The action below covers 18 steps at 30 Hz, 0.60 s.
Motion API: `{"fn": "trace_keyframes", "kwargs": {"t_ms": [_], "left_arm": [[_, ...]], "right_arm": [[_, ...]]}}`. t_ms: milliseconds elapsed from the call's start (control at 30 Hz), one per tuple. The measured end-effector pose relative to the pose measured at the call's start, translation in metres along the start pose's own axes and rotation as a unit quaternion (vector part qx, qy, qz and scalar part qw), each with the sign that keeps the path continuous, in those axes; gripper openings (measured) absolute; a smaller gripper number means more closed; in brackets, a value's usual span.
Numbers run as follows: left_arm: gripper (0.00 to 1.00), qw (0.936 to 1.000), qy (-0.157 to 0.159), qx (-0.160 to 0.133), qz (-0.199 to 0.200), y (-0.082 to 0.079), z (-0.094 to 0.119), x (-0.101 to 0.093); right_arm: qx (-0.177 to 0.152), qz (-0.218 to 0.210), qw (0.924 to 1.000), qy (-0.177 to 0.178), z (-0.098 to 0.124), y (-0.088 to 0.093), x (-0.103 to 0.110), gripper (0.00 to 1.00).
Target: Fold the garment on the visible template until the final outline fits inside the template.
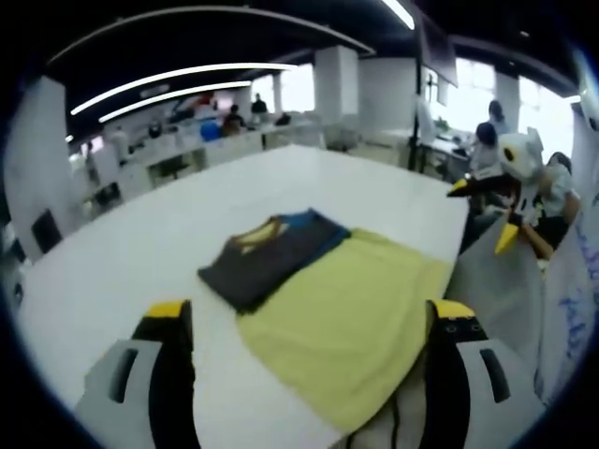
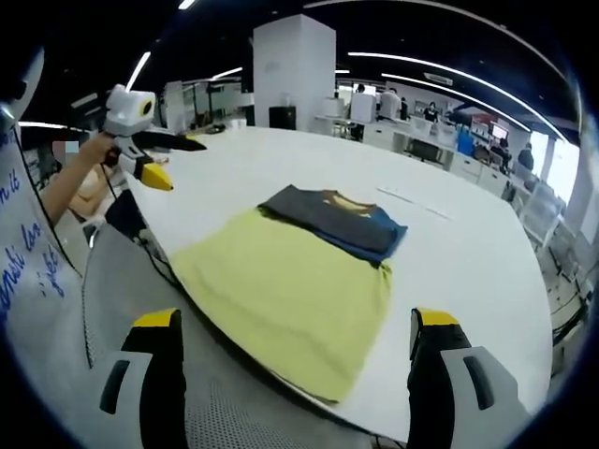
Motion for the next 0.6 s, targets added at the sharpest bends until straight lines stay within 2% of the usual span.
{"fn": "trace_keyframes", "kwargs": {"t_ms": [300, 600], "left_arm": [[0.99, 1.0000, 0.003, -0.002, 0.005, 0.008, 0.007, -0.002], [0.99, 1.0000, 0.007, -0.005, -0.004, 0.010, 0.013, -0.001]], "right_arm": [[0.006, 0.006, 0.9999, 0.007, -0.001, 0.001, 0.004, 1.00], [-0.007, 0.004, 0.9997, 0.022, 0.001, 0.000, 0.008, 1.00]]}}
Point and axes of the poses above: the point that each gripper's makers call its tool centre point, and the gripper's own axes: z roughly backward along the fingers, x roughly to its left, y roughly out of its underside, the point moved 5 cm from there along z, roughly backward along the fingers, and after that the axes turned 10 degrees about -z, right-handed, at the moved point
